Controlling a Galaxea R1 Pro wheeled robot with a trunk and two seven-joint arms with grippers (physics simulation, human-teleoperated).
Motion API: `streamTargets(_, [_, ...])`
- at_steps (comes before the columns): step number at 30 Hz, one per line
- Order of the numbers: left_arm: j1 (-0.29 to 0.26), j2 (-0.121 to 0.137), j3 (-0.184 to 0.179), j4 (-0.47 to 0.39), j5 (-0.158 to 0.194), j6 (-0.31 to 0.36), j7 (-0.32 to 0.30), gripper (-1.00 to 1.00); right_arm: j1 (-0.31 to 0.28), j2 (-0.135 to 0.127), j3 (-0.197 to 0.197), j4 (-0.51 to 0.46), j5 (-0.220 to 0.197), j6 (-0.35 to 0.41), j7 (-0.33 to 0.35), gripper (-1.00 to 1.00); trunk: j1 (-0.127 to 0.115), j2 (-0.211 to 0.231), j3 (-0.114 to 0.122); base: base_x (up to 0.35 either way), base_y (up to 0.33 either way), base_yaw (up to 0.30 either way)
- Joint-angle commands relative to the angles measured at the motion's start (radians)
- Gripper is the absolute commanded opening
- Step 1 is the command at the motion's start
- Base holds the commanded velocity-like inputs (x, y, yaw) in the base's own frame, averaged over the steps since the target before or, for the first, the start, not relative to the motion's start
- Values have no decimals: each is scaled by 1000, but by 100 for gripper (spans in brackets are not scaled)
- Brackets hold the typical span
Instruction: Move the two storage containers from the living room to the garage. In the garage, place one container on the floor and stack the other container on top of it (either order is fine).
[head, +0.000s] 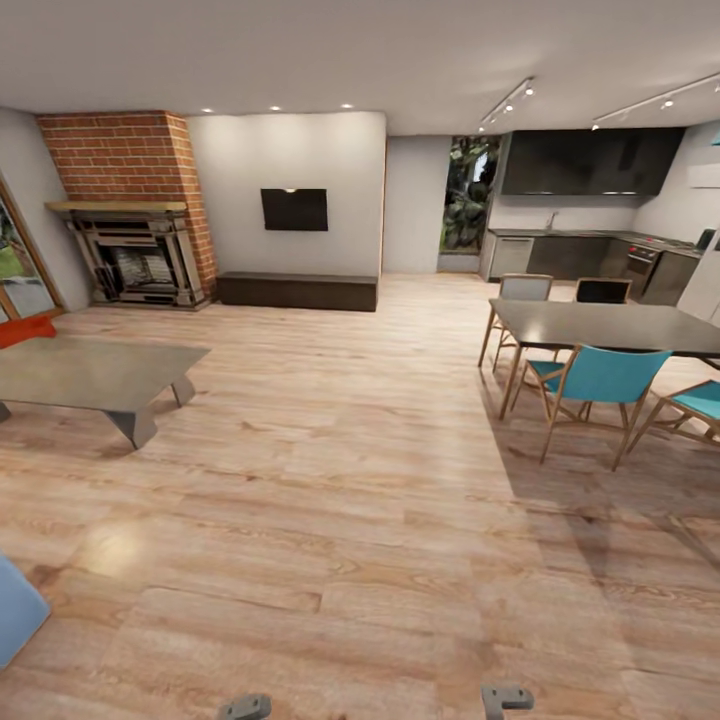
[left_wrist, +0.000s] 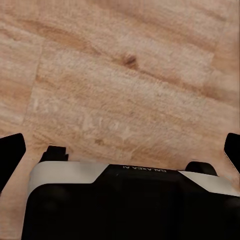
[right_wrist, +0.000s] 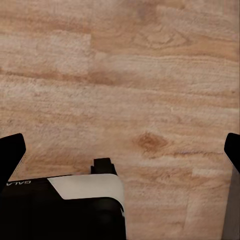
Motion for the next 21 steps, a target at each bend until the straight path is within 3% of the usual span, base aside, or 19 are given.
streamTargets(1, [0, -1, 8, -2, -1, 7, -6, 100, 0, 0, 9, -2, -7, 7, -6, 100, 1, -2, -2, 333, 0, 0])
streamTargets(21, [0, -1, 8, -2, 0, 7, -6, 100, 0, 0, 9, -2, -7, 8, -6, 100, 1, -2, -2, 333, 0, 0])
